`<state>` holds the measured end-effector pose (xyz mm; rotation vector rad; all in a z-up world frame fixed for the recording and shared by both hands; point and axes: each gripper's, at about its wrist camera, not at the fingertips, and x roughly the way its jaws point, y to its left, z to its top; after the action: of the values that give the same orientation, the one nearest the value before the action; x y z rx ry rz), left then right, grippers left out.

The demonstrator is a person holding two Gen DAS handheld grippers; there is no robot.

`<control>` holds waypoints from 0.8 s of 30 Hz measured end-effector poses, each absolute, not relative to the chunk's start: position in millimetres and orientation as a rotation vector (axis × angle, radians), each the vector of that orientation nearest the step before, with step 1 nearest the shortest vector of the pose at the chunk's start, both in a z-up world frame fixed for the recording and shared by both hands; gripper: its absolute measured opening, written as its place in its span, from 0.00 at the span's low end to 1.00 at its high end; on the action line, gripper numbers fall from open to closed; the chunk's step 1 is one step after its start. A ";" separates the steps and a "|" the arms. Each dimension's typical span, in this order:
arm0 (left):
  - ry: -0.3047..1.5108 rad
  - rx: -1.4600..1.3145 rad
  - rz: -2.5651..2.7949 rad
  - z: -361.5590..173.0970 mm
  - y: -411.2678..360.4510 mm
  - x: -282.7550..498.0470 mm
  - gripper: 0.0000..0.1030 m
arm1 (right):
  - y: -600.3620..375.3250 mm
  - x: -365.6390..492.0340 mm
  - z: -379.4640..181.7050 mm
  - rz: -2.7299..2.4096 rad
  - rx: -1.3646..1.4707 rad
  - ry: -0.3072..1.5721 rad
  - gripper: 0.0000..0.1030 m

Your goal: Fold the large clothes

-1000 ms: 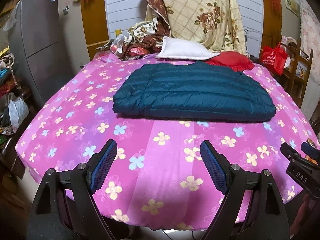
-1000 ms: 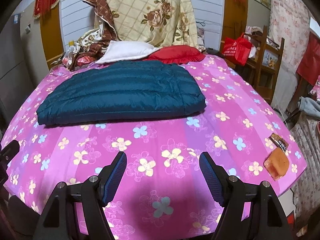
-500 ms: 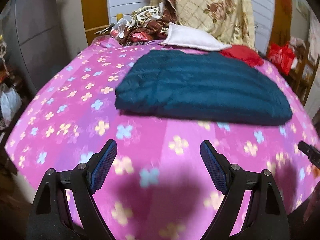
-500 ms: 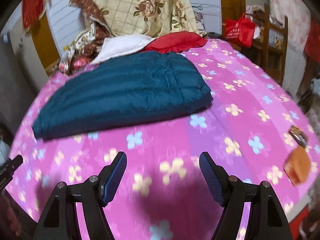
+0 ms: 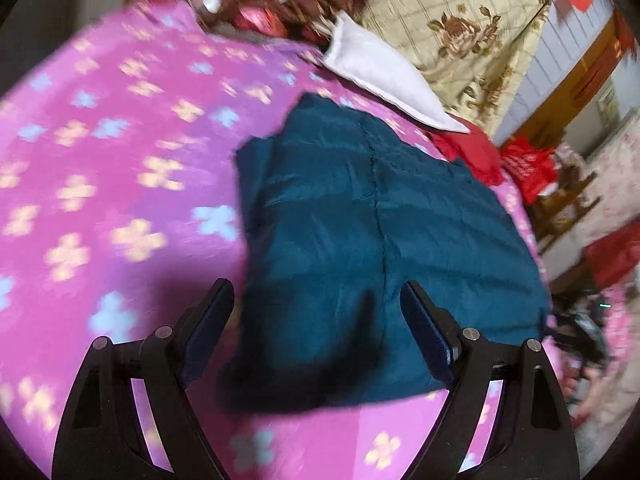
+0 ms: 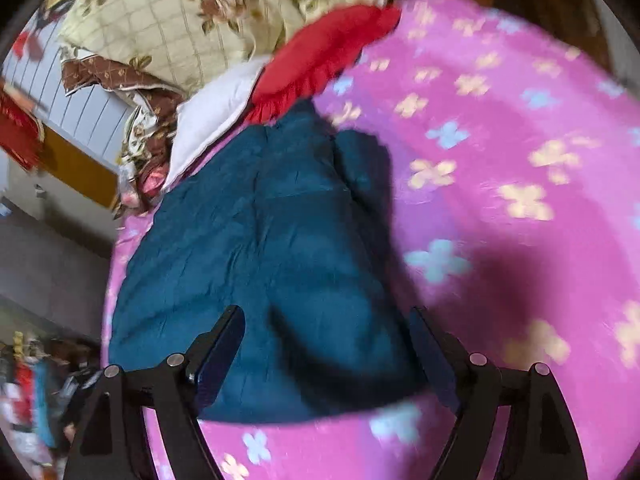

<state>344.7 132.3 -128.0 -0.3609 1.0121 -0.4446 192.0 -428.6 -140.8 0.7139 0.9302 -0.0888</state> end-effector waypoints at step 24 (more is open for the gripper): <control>0.964 -0.151 -0.322 -126.8 68.6 405.1 0.68 | -435.3 271.5 -134.3 -0.206 0.618 0.865 0.67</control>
<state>405.1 68.6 -126.8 -0.1507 0.9637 -0.3219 271.5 -435.3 -134.3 0.6184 0.8647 -0.2056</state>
